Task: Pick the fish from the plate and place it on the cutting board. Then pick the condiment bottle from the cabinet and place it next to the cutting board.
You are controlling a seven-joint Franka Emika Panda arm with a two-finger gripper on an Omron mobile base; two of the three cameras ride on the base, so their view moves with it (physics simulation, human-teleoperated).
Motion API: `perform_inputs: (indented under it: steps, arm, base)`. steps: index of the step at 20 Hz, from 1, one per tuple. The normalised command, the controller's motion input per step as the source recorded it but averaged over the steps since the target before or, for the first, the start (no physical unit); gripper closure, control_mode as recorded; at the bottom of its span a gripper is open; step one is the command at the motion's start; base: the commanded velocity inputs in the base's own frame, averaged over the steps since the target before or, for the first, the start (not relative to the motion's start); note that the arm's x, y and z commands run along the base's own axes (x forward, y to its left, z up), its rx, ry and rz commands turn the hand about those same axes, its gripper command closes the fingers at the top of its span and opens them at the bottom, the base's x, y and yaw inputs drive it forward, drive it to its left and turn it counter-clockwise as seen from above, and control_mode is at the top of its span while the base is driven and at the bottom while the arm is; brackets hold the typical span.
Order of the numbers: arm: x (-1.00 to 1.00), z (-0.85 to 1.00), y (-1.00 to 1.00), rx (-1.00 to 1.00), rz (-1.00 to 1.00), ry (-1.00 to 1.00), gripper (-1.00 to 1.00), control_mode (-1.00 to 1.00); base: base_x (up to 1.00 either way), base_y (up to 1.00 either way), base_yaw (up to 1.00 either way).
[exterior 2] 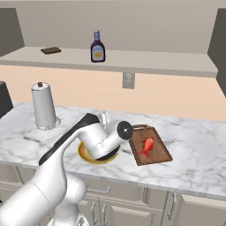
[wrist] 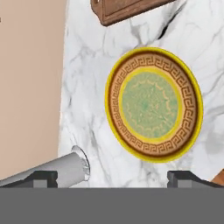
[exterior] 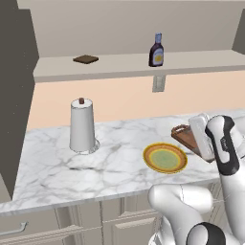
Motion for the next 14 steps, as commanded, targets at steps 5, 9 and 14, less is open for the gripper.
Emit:
perform_inputs:
  steps: [5,9,14]
  arm:
    - [0.01,0.0,-0.03,0.22,-0.07,0.09,-1.0,-1.0]
    - [0.0,0.0,0.0,0.23,-0.09,0.16,-1.0,-1.0]
    - [0.05,0.0,0.0,0.23,-0.09,0.19,-1.0,-1.0]
  base:
    - [0.0,0.0,0.0]
    - [0.0,0.0,0.0]
    - [0.0,0.0,0.0]
